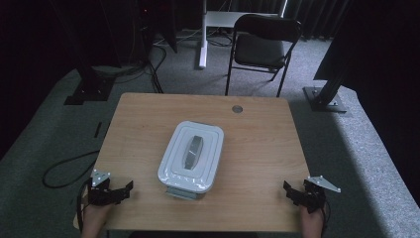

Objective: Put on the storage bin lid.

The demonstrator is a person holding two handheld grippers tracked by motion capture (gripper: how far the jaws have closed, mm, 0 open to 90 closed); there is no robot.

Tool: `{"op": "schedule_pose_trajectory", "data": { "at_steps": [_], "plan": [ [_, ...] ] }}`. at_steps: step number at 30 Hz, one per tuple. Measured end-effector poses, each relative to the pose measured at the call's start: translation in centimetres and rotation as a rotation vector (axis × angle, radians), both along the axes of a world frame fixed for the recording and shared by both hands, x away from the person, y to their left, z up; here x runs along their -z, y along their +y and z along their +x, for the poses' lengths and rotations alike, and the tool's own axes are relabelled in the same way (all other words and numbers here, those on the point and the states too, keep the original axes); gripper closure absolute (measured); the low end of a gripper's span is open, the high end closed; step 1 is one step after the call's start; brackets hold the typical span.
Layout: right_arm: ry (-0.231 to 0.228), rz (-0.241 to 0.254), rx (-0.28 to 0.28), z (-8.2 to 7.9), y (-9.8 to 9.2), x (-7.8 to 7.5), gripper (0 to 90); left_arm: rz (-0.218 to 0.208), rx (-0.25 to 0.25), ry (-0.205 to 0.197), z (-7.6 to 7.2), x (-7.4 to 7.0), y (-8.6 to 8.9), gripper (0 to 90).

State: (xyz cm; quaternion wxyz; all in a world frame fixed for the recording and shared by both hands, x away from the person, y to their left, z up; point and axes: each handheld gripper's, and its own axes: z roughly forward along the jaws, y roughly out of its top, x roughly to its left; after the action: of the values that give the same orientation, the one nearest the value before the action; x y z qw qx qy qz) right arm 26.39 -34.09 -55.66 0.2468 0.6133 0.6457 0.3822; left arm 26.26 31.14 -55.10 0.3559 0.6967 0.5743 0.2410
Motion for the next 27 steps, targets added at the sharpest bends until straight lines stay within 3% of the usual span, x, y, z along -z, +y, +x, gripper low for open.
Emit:
{"op": "schedule_pose_trajectory", "data": {
  "at_steps": [4, 11, 17, 19, 25, 27],
  "plan": [
    [-0.001, -0.014, 0.003, 0.0, 0.0, 0.1, 13.1, 0.019, -0.013, 0.011, -0.1, 0.3, 0.1, 2.8],
    [0.002, -0.016, 0.006, 0.1, 0.1, 0.3, 13.1, 0.007, -0.027, -0.007, -0.1, 0.1, -0.3, 2.8],
    [0.009, -0.028, -0.002, 0.2, 0.3, 0.4, 13.1, 0.028, 0.037, -0.012, 1.1, -0.5, -3.0, 2.8],
    [0.01, -0.03, -0.003, 0.2, 0.3, 0.4, 13.1, 0.002, 0.058, -0.021, 1.7, -0.9, -4.0, 2.8],
    [0.011, -0.021, -0.006, 0.1, 0.3, 0.4, 13.1, 0.018, 0.138, -0.038, 2.9, -1.7, -7.2, 2.8],
    [0.011, -0.021, -0.009, 0.1, 0.3, 0.4, 13.1, 0.002, 0.156, -0.04, 3.0, -1.8, -7.9, 2.8]
  ]
}}
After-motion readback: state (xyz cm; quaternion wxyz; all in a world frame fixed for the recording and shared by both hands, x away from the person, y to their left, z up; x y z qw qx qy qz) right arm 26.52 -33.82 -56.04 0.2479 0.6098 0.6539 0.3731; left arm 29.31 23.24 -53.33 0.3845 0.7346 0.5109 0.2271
